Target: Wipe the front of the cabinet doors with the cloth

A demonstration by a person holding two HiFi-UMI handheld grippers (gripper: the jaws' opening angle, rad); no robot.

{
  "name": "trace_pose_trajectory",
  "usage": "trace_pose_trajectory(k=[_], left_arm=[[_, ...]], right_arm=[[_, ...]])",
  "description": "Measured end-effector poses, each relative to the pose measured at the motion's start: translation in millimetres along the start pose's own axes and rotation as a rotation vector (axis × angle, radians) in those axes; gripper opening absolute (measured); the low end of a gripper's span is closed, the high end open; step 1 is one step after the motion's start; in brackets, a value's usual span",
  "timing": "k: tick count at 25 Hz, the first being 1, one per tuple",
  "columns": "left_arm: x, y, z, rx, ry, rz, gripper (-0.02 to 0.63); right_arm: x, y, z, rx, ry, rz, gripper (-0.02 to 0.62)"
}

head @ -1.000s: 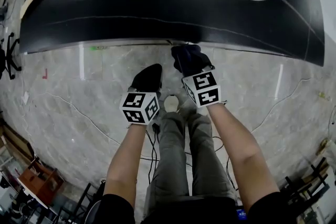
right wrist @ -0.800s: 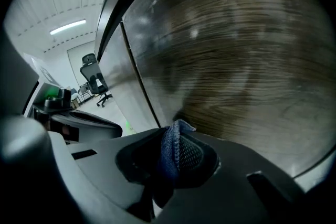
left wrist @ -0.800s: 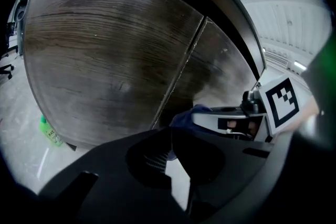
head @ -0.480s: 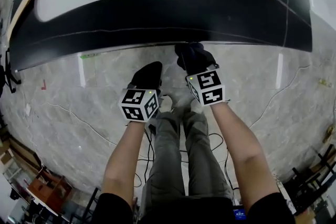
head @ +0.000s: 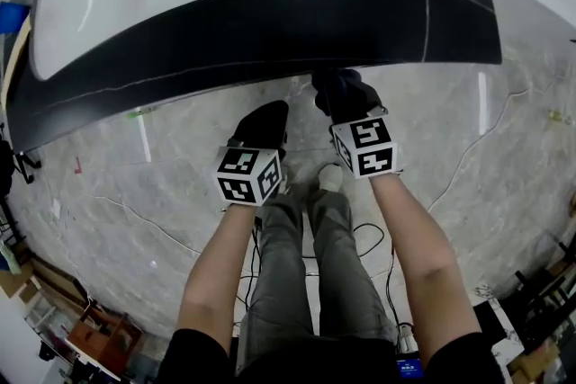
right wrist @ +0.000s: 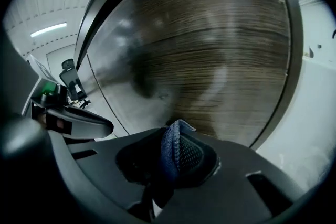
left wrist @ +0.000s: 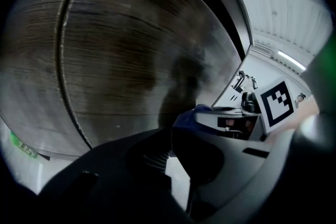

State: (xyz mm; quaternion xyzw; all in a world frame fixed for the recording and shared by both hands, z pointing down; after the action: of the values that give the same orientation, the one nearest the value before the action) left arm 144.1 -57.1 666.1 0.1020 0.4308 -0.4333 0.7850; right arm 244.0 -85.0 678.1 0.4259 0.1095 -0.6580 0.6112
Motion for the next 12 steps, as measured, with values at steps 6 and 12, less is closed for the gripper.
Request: trace_pose_trajectory(k=[6, 12], left_arm=[[10.7, 24.7, 23.6, -0.039, -0.009, 0.019, 0.014], [16.7, 39.7, 36.0, -0.065, -0.01, 0.031, 0.014]], right_arm=[[0.3, 45.7, -16.5, -0.064, 0.0, 0.009, 0.051], [-1.3, 69.7, -29.1, -0.106, 0.01, 0.041, 0.052]])
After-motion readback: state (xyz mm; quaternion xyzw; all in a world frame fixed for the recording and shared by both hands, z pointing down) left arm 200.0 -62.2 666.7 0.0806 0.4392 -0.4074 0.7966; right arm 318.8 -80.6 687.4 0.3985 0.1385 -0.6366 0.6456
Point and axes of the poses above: the fingertips, and each gripper's own axes: z forward along the fingers, y to its right, x out of its top, the point moved 1 cm from there along -z, backward along the fingers, and after that the axes turned 14 degrees about z, right-handed, at the moved point
